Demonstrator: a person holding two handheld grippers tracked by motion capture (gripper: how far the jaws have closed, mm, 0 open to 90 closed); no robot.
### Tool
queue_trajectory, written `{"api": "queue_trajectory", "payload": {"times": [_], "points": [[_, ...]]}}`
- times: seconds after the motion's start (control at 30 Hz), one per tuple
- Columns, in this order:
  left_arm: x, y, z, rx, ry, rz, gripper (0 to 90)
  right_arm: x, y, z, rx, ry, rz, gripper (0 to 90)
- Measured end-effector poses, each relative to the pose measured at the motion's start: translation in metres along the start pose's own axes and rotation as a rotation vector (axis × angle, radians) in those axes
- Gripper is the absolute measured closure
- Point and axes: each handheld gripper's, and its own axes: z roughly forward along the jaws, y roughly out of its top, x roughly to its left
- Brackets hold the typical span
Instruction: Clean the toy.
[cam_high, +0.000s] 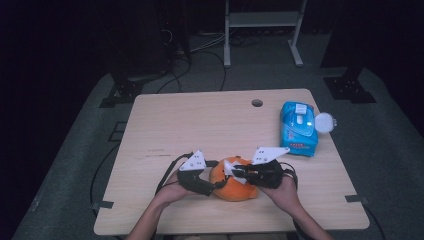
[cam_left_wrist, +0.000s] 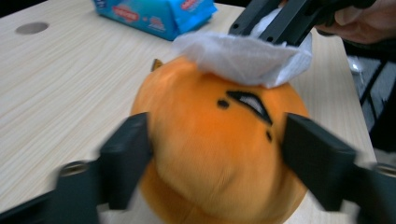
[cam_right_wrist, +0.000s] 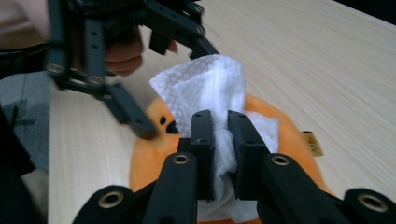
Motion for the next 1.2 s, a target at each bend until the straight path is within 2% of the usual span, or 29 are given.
{"api": "queue_trajectory", "payload": {"times": [0.03,0.1,0.17,0.23,0.33,0.43,0.47,0.53,0.57,0.63,0.7,0.77,0.83,0.93,1.0,1.07,1.1,1.2], "points": [[0.001,-0.001,0.000,-0.007,0.003,-0.016,14.2,-0.003,-0.001,-0.002,-0.002,-0.007,0.009,80.1],[0.003,-0.002,0.002,-0.002,-0.010,-0.038,14.3,-0.010,-0.004,-0.005,-0.010,-0.019,0.040,80.1],[0.000,-0.002,0.004,-0.005,-0.013,-0.020,24.8,-0.015,-0.005,-0.008,-0.011,-0.027,0.061,80.1],[-0.002,0.000,0.005,-0.005,-0.006,-0.011,30.9,-0.013,-0.004,-0.009,-0.013,-0.039,0.054,80.1],[-0.006,0.004,0.005,-0.018,-0.005,0.016,33.9,-0.005,-0.001,-0.009,-0.021,-0.038,0.023,80.2],[-0.015,0.010,0.008,-0.015,0.001,0.072,34.3,0.007,0.005,-0.006,-0.046,0.007,-0.008,80.2],[-0.019,0.011,0.008,-0.006,0.006,0.104,34.3,0.012,0.007,-0.005,-0.048,0.010,-0.030,80.2],[-0.021,0.011,0.008,0.004,0.016,0.131,34.5,0.018,0.009,-0.002,-0.042,0.012,-0.053,80.3],[-0.020,0.010,0.008,0.001,0.014,0.131,34.8,0.018,0.009,-0.002,-0.036,0.003,-0.058,80.4],[-0.019,0.008,0.008,0.002,0.010,0.125,35.0,0.012,0.008,-0.005,-0.037,-0.013,-0.034,80.4],[-0.017,0.005,0.007,0.011,0.006,0.131,35.2,0.001,0.004,-0.009,-0.037,-0.062,-0.014,80.4],[-0.013,0.003,0.007,0.007,0.002,0.104,34.3,-0.013,-0.003,-0.012,-0.025,-0.072,0.033,80.4],[-0.010,0.002,0.007,0.000,-0.003,0.058,28.8,-0.023,-0.009,-0.014,-0.015,-0.042,0.091,80.3],[-0.005,0.002,0.010,-0.024,-0.023,-0.054,16.8,-0.024,-0.013,-0.016,-0.011,-0.035,0.103,80.3],[-0.003,0.000,0.013,-0.022,-0.050,-0.099,14.9,-0.020,-0.013,-0.017,-0.008,-0.032,0.094,80.3],[-0.004,-0.001,0.012,-0.025,-0.061,-0.104,18.2,-0.014,-0.013,-0.016,-0.002,-0.036,0.071,80.3],[-0.005,-0.001,0.011,-0.023,-0.057,-0.090,22.1,-0.011,-0.012,-0.017,0.001,-0.039,0.058,80.4],[-0.012,0.002,0.011,-0.020,-0.042,-0.011,29.2,-0.005,-0.008,-0.018,-0.004,-0.031,0.039,80.3]]}}
